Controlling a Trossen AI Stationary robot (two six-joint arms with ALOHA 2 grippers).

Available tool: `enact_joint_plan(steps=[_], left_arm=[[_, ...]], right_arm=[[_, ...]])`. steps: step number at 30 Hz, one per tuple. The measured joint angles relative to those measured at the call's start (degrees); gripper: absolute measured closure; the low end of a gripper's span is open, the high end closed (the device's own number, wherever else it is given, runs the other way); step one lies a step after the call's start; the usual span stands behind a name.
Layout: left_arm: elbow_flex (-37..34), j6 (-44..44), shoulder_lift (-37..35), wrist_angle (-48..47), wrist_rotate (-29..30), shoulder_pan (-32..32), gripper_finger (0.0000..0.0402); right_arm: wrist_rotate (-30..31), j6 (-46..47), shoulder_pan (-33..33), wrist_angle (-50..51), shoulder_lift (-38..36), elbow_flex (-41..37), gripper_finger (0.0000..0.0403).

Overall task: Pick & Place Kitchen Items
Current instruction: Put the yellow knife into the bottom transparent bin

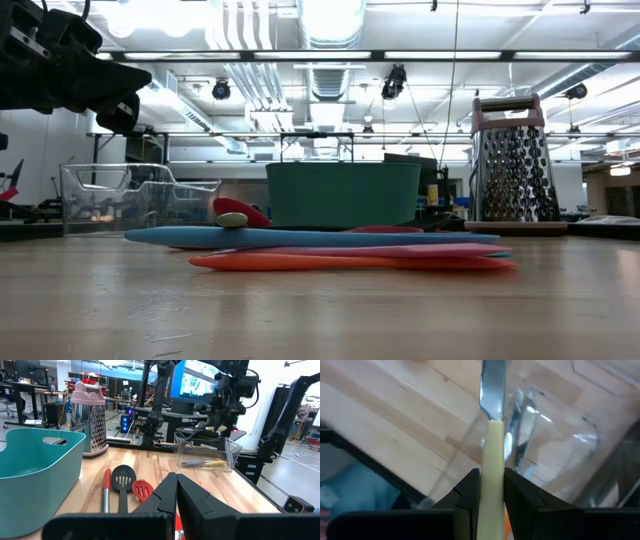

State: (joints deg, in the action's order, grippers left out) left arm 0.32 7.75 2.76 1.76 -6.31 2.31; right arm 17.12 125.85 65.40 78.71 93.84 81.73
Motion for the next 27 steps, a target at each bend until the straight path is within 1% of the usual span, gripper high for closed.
enact_joint_plan(steps=[6,16,20,27], left_arm=[[0.0,0.0,0.0,0.0,0.0,0.0,0.0387],[0.0,0.0,0.0,0.0,0.0,0.0,0.0387],[0.0,0.0,0.0,0.0,0.0,0.0,0.0387],[0.0,0.0,0.0,0.0,0.0,0.0,0.0387]], right_arm=[[-4.2,0.8,2.1,0.6,4.6,-0.2,0.0337],[-5.2,1.0,2.4,0.6,9.9,-0.4,0.0337],[-5.6,1.0,2.4,0.5,11.2,-0.6,0.0336],[-7.1,1.1,2.3,0.5,11.0,-1.0,0.0313]])
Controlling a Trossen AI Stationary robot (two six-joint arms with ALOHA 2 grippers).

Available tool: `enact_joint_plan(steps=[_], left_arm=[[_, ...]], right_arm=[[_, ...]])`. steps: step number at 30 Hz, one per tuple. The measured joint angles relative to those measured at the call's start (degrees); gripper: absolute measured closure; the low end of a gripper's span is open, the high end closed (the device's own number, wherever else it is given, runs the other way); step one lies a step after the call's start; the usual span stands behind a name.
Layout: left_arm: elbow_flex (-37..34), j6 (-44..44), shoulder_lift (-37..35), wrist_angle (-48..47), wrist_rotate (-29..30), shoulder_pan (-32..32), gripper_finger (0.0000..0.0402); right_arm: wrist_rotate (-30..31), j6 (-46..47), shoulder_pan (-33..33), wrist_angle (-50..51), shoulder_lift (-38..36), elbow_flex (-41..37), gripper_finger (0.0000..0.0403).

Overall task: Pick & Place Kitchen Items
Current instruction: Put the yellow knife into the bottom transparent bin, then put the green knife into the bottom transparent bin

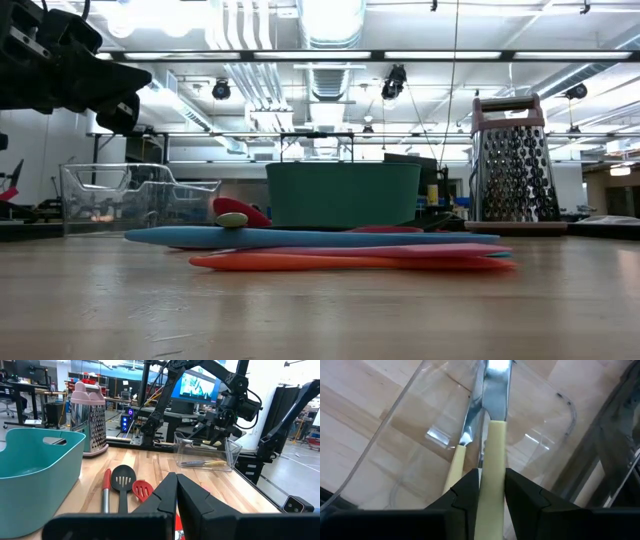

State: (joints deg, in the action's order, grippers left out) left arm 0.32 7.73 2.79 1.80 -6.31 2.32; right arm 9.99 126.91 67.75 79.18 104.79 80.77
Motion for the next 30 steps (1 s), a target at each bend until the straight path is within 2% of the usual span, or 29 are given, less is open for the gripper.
enact_joint_plan(steps=[4,10,19,21,25,27,30], left_arm=[[0.0,0.0,0.0,0.0,0.0,0.0,0.0387],[0.0,0.0,0.0,0.0,0.0,0.0,0.0387],[0.0,0.0,0.0,0.0,0.0,0.0,0.0387],[0.0,0.0,0.0,0.0,0.0,0.0,0.0387],[0.0,0.0,0.0,0.0,0.0,0.0,0.0387],[0.0,0.0,0.0,0.0,0.0,0.0,0.0387],[0.0,0.0,0.0,0.0,0.0,0.0,0.0387]], right_arm=[[0.0,0.0,0.0,0.0,-0.2,0.0,0.0310],[0.0,0.1,-0.9,0.3,-0.8,0.6,0.0334],[0.7,-7.4,-7.1,1.1,-4.4,1.9,0.0369],[2.3,-8.5,-8.9,1.0,-5.1,2.2,0.0372],[9.3,-9.3,-14.1,-0.1,-6.9,3.3,0.0375],[11.2,-12.8,-17.7,-2.1,-7.5,4.1,0.0374],[11.2,-23.8,-24.0,-8.3,-7.4,4.6,0.0377]])
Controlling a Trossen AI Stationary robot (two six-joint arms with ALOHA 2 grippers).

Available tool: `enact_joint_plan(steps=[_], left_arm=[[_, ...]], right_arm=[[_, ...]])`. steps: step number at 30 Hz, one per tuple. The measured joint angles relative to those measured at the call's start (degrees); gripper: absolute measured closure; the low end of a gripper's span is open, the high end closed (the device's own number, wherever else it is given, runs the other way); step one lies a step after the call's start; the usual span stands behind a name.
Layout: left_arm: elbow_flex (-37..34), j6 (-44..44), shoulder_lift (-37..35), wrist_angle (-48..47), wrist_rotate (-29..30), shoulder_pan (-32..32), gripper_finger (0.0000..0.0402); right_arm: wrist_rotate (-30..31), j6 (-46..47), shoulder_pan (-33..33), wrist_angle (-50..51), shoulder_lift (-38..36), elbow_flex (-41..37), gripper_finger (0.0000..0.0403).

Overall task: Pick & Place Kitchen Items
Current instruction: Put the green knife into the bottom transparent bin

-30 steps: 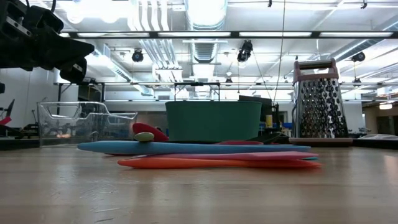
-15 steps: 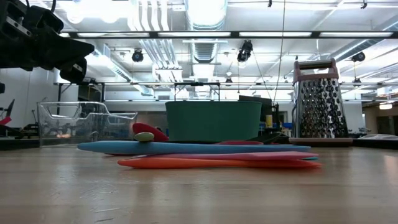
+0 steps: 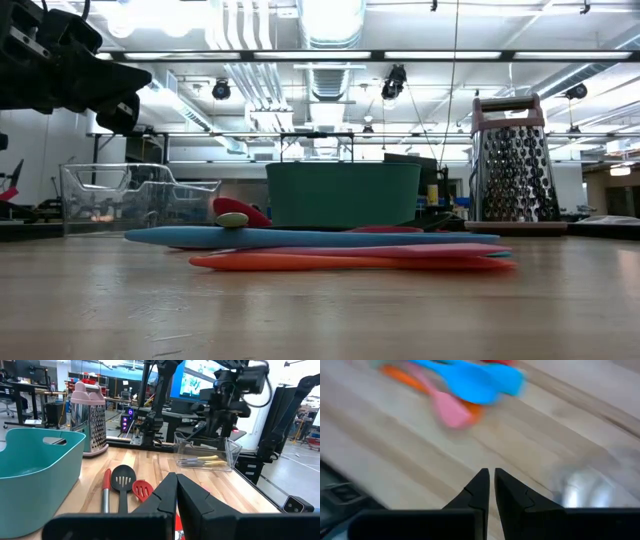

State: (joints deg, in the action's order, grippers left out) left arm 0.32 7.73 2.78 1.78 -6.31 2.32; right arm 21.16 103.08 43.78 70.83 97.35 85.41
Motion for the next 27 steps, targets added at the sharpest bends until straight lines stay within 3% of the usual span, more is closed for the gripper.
enact_joint_plan(steps=[4,7,18,27], left_arm=[[0.0,0.0,0.0,0.0,0.0,0.0,0.0387],[0.0,0.0,0.0,0.0,0.0,0.0,0.0387],[0.0,0.0,0.0,0.0,0.0,0.0,0.0387],[0.0,0.0,0.0,-0.1,0.0,0.0,0.0387]], right_arm=[[-1.0,-17.3,-8.1,-11.9,1.2,-0.2,0.0388],[-1.5,-24.9,-13.0,-17.6,2.0,-0.3,0.0393],[-2.3,-44.4,-24.1,-38.6,2.0,-1.7,0.0394],[-3.6,-51.0,-29.6,-48.7,4.5,-2.1,0.0384]])
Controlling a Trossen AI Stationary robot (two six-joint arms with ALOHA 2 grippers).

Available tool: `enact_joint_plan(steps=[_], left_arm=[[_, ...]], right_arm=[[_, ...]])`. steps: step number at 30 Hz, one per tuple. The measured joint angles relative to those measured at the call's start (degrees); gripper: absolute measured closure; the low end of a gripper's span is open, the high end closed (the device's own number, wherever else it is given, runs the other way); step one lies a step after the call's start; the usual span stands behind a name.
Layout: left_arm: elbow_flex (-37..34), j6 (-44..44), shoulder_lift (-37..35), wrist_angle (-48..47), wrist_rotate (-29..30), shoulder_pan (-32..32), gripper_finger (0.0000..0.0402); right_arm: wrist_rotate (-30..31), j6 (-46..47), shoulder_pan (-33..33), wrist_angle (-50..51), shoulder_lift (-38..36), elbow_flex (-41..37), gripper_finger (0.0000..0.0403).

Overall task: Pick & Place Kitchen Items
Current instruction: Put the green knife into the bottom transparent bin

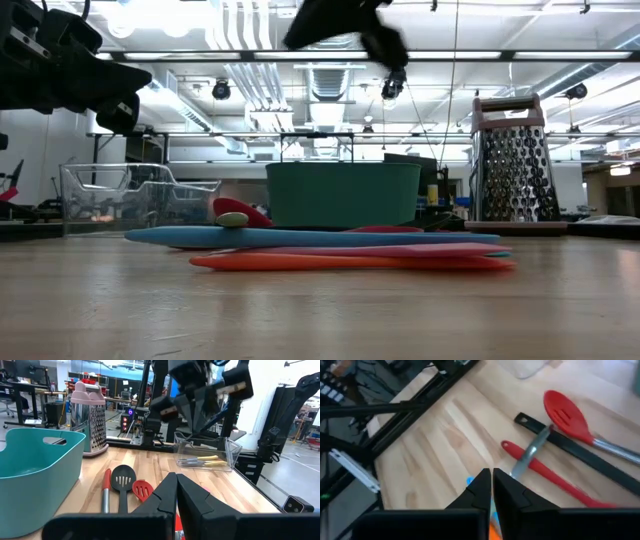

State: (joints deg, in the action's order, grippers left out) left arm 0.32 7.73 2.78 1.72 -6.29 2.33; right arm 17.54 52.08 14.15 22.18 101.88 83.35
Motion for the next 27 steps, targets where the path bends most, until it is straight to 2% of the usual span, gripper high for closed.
enact_joint_plan(steps=[4,11,19,23,27], left_arm=[[0.0,0.0,0.0,0.1,0.0,0.0,0.0387],[0.0,0.0,0.0,0.1,0.0,0.0,0.0387],[0.0,0.0,0.0,0.1,0.0,0.0,0.0387],[0.0,0.0,0.0,0.1,0.0,0.0,0.0387],[0.0,0.0,0.0,0.1,0.0,0.0,0.0387]], right_arm=[[-5.0,-2.8,-1.7,-5.3,4.5,1.0,0.0351],[-7.6,-2.8,-2.8,-5.2,11.4,5.2,0.0264],[-13.3,-1.3,-4.5,-1.0,21.0,12.3,0.0168],[-15.2,-0.5,-5.2,2.3,24.3,16.3,0.0140],[-16.3,-0.6,-5.0,7.4,26.7,18.8,0.0130]])
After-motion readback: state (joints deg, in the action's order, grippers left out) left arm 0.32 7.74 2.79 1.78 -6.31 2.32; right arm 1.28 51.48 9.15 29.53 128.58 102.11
